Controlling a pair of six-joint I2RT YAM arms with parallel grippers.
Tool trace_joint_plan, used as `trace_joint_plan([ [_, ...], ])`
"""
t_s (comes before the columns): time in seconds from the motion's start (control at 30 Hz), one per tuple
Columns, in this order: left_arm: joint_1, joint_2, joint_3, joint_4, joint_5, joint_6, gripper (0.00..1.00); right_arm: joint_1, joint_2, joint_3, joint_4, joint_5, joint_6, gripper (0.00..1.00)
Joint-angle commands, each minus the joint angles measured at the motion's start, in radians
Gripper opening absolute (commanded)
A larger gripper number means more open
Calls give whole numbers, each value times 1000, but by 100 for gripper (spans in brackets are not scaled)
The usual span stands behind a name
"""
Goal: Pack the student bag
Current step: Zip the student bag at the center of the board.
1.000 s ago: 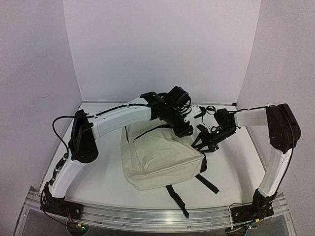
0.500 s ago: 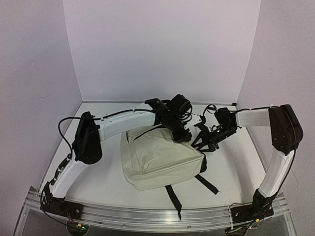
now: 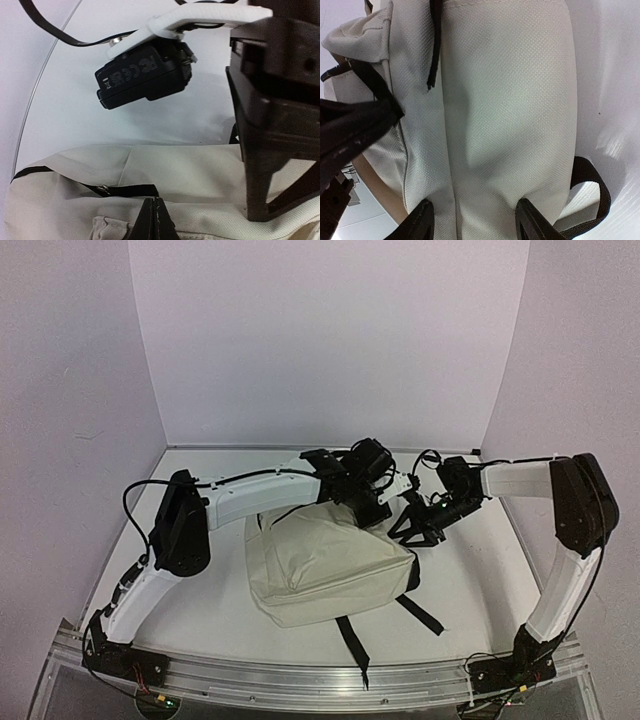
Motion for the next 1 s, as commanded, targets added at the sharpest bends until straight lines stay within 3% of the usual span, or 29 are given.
trace_joint_plan([
  [0.0, 10, -131, -64, 147, -99, -40, 0, 14, -63, 32, 4, 19, -23, 55],
  [0.47, 47, -243, -158, 200, -119, -193, 0, 14, -68, 110, 5, 45, -43, 56],
  [0.67, 69, -300, -230, 228, -121, -264, 0, 14, -39, 190, 10, 72, -43, 65],
  [0.97, 94, -378, -361, 243, -162, -370, 0, 17, 19, 268, 12, 91, -45, 64],
])
